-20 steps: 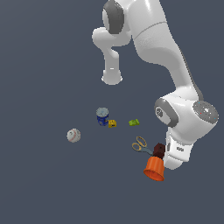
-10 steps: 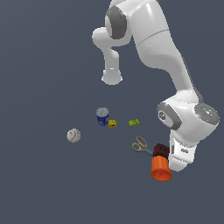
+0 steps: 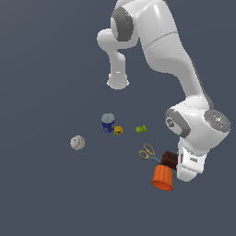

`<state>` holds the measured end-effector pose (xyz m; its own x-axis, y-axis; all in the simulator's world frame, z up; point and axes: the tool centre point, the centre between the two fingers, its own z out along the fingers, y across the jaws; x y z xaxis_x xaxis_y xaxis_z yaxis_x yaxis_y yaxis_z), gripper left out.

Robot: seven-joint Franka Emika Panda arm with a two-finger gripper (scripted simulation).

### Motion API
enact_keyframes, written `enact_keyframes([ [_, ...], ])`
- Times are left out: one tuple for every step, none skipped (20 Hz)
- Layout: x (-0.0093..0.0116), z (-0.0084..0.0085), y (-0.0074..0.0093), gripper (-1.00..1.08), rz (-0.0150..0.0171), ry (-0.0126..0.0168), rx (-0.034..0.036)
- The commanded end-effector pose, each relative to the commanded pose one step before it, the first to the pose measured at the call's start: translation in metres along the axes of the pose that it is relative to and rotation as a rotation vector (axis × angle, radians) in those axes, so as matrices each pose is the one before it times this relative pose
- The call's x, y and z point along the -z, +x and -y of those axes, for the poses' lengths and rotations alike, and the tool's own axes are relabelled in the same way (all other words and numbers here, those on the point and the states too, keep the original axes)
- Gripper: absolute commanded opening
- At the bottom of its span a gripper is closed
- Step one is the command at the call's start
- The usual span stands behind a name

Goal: Pick up a designated object from a clutter of objects.

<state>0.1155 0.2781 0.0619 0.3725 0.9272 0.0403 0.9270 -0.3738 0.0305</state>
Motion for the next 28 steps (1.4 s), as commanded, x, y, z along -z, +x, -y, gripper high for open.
enact_keyframes([
  [-0.02660,0.00181,-0.02370,-1.00,0.04095,0.03013,-0.01678],
  [0.00000,0.00000,0.00000,-1.00,0.00000,0.00000,0.00000],
  [0.02821,-0.00127,0.02202,-1.00,-0.04020,-0.03187,0.01802],
  [0.00026,-0.00005,-0.00015,-1.00,0.00000,0.00000,0.00000],
  [0.00079,-0.00016,-0.00044,-1.00,0.00000,0.00000,0.00000],
  [0.00132,-0.00027,-0.00073,-1.00,0.00000,0.00000,0.00000],
  [0.00139,-0.00048,-0.00110,-1.00,0.00057,0.00034,-0.00019],
  [0.00240,-0.00049,-0.00133,-1.00,0.00000,0.00000,0.00000],
  [0.00249,-0.00070,-0.00171,-1.00,0.00057,0.00034,-0.00019],
  [0.00318,-0.00079,-0.00199,-1.00,0.00040,0.00025,-0.00013],
  [0.00376,-0.00091,-0.00231,-1.00,0.00040,0.00025,-0.00013],
  [0.00411,-0.00108,-0.00267,-1.00,0.00069,0.00044,-0.00023],
  [0.00481,-0.00118,-0.00298,-1.00,0.00056,0.00036,-0.00019],
  [0.00534,-0.00134,-0.00334,-1.00,0.00068,0.00045,-0.00023],
  [0.00598,-0.00147,-0.00369,-1.00,0.00068,0.00045,-0.00023],
  [0.00657,-0.00163,-0.00407,-1.00,0.00078,0.00053,-0.00027],
  [0.00707,-0.00183,-0.00448,-1.00,0.00102,0.00071,-0.00035],
  [0.00794,-0.00195,-0.00486,-1.00,0.00085,0.00062,-0.00030],
  [0.00840,-0.00216,-0.00527,-1.00,0.00113,0.00084,-0.00041],
  [0.00909,-0.00228,-0.00560,-1.00,0.00104,0.00082,-0.00038],
  [0.00959,-0.00241,-0.00590,-1.00,0.00109,0.00089,-0.00041],
  [0.00992,-0.00251,-0.00610,-1.00,0.00112,0.00096,-0.00043],
  [0.01006,-0.00249,-0.00609,-1.00,0.00099,0.00089,-0.00039],
  [0.00992,-0.00255,-0.00609,-1.00,0.00113,0.00106,-0.00046],
  [0.01008,-0.00251,-0.00606,-1.00,0.00095,0.00093,-0.00039],
  [0.01002,-0.00254,-0.00605,-1.00,0.00098,0.00100,-0.00042],
  [0.00996,-0.00257,-0.00603,-1.00,0.00102,0.00107,-0.00044],
  [0.01001,-0.00256,-0.00601,-1.00,0.00095,0.00103,-0.00042],
])
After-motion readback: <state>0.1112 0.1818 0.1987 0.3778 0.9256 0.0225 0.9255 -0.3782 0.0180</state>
